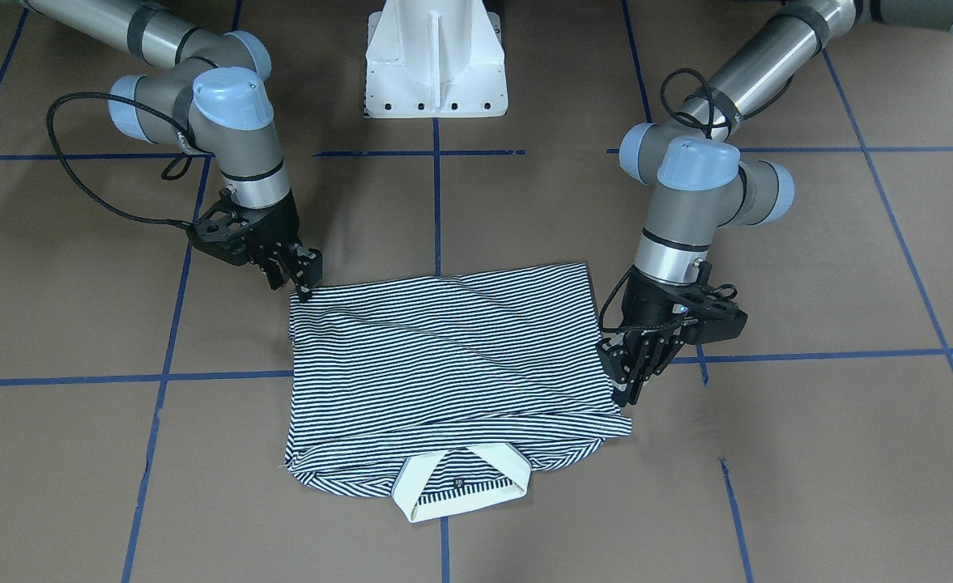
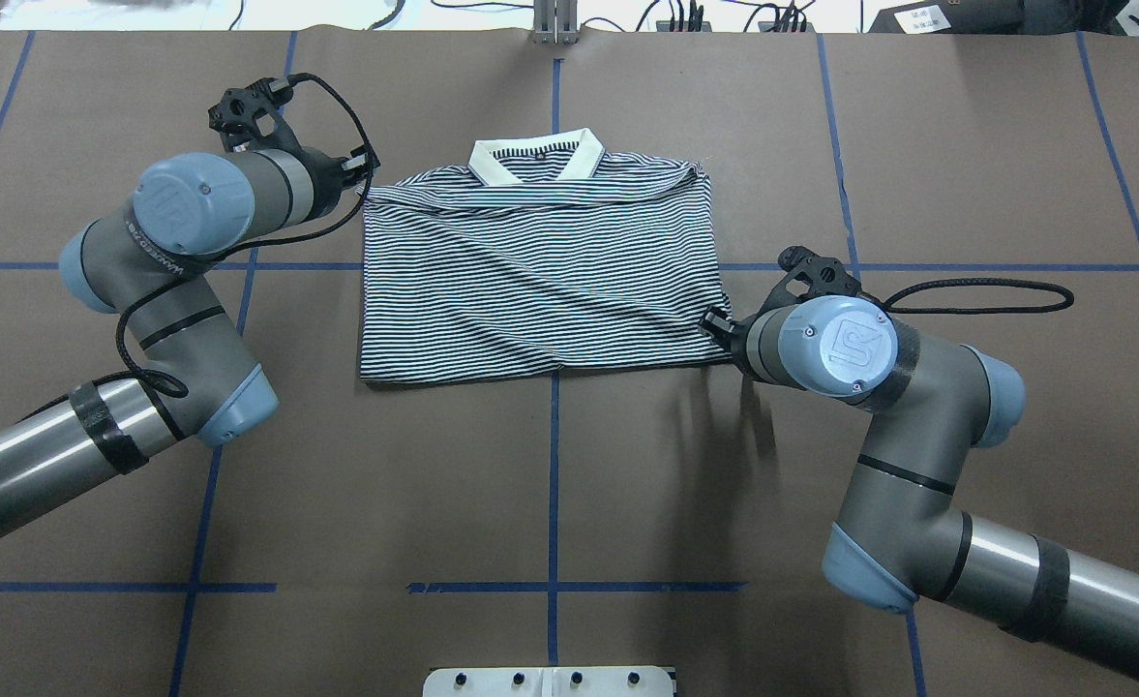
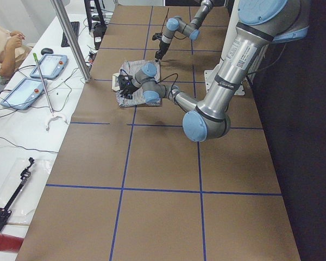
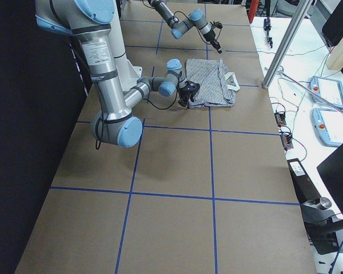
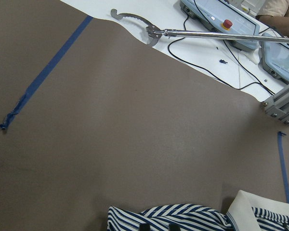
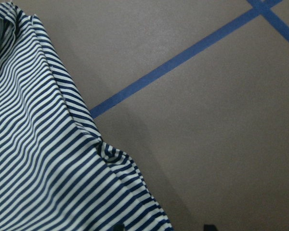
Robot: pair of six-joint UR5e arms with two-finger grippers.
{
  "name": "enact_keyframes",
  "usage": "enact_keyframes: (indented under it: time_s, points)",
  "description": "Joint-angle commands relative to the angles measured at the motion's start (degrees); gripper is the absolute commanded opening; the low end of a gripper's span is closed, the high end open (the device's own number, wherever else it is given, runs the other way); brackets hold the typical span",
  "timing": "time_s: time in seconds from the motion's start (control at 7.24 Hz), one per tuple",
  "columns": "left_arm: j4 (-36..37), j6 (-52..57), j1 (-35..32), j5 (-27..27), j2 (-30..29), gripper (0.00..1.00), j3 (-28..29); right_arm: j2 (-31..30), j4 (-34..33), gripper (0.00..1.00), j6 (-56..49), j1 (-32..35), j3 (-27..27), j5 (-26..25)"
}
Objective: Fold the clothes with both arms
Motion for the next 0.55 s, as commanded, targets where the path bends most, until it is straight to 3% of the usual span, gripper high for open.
enact_keyframes:
  time_s: [0.0,0.14,0.28,0.41]
  points:
    - [0.0,0.0,0.0,0.01,-0.07,0.25,0.0,0.01,0.01,0.54,0.0,-0.8,-0.47,0.0]
    - [0.0,0.0,0.0,0.01,-0.07,0.25,0.0,0.01,0.01,0.51,-0.09,-0.89,-0.48,0.0]
    - [0.0,0.0,0.0,0.01,-0.07,0.25,0.0,0.01,0.01,0.41,-0.09,-0.89,-0.48,0.0]
    - [0.0,0.0,0.0,0.01,-0.07,0.25,0.0,0.01,0.01,0.14,-0.09,-0.89,-0.56,0.0]
